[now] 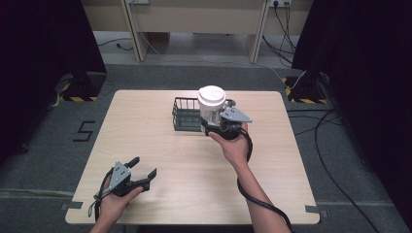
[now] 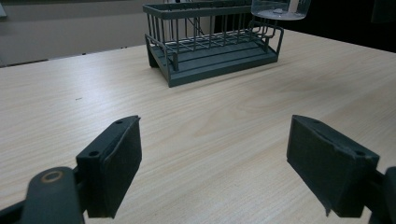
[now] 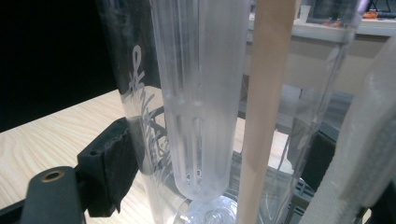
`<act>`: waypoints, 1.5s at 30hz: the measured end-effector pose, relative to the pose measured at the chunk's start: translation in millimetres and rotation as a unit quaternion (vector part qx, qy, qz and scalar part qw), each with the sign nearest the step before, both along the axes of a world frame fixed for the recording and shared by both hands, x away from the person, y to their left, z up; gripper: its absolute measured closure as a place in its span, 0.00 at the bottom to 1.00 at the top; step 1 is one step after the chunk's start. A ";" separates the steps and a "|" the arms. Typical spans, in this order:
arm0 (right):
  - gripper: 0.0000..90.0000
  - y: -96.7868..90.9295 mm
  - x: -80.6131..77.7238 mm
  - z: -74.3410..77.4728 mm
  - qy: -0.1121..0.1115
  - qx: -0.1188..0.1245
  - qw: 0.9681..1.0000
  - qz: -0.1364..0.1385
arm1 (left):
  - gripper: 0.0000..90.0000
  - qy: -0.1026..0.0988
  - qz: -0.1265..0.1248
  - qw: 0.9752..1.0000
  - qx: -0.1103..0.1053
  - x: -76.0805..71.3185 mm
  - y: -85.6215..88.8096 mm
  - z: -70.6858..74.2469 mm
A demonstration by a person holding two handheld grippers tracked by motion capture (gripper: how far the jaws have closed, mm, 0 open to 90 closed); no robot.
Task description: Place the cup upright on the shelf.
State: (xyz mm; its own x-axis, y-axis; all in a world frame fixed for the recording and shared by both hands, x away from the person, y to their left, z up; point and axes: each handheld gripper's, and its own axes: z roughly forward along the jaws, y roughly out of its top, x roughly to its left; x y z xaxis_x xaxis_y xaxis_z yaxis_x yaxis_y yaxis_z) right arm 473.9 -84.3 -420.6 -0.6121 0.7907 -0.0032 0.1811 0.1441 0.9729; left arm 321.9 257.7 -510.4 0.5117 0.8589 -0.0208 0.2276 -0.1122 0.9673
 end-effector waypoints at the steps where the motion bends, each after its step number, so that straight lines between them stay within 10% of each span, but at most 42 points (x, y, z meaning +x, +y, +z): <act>1: 0.21 0.1 1.0 0.7 -0.001 0.000 1.000 0.000 | 0.19 0.000 0.000 1.000 0.000 0.0 0.0 0.0; 45: 0.21 16.7 43.8 31.7 -0.003 0.004 1.000 -0.023 | 0.19 0.000 0.005 1.000 -0.008 0.3 3.1 0.9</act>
